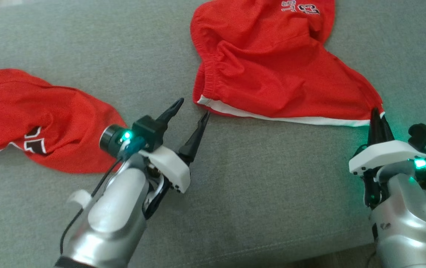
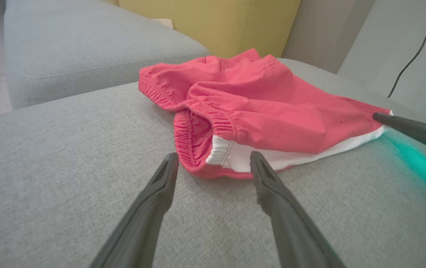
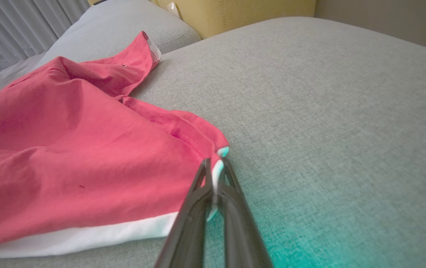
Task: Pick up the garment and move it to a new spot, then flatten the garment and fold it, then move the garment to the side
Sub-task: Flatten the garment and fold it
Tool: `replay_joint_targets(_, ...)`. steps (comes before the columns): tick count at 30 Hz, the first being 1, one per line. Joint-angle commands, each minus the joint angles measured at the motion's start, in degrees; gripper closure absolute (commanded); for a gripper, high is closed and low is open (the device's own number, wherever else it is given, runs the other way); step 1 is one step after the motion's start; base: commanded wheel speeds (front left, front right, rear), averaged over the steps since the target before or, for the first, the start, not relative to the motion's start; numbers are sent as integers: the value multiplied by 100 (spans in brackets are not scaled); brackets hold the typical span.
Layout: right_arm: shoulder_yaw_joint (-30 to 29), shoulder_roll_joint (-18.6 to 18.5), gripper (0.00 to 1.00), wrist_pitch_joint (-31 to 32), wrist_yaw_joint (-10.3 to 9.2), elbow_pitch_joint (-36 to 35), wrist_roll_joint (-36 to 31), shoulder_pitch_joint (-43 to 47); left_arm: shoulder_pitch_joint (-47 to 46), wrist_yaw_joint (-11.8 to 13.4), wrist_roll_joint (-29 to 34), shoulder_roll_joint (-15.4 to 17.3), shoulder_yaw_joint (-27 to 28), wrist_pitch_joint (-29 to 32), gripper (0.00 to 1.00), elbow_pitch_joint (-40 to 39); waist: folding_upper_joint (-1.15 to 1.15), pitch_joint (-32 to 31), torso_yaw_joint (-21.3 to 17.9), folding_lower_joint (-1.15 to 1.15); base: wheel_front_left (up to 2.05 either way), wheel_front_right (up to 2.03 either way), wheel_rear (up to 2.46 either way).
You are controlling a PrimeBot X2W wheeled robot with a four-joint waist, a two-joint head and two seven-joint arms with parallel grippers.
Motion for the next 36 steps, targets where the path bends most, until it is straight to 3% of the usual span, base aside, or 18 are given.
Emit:
replay_joint_targets(1, 186, -7, 100, -63, -4, -192, 51, -8, -274, 2, -62, 114, 86, -29, 0, -75, 0, 51, -51, 0, 0, 0, 0)
replay_joint_targets(14, 531, -7, 100, -63, -4, -472, 289, 89, -818, 2, -387, 141, -425, -29, 0, 404, 0, 163, -213, 0, 0, 0, 0)
replay_joint_targets(15, 537, -7, 100, -63, -4, -479, 290, 88, -830, 2, -426, 145, -476, -29, 55, 412, 0, 166, -213, 0, 0, 0, 0)
replay_joint_targets(16, 542, -7, 100, -63, -4, -485, 290, 86, -842, 2, -469, 149, -526, -29, 84, 418, 0, 170, -212, 0, 0, 0, 0)
replay_joint_targets(17, 547, -7, 100, -63, -4, -493, 290, 81, -856, 2, -513, 154, -583, -29, 100, 419, 0, 176, -208, 0, 0, 0, 0)
replay_joint_targets(26, 706, -7, 100, -63, -4, -876, 226, 19, -884, 1, -712, 311, -512, -29, 100, 85, 0, 113, -104, 0, 0, 0, 0)
replay_joint_targets(36, 1241, -7, 100, 193, -4, -2641, 182, -335, -703, 2, -601, 458, 647, -29, 100, -1272, 0, -485, 95, 0, 0, 0, 0)
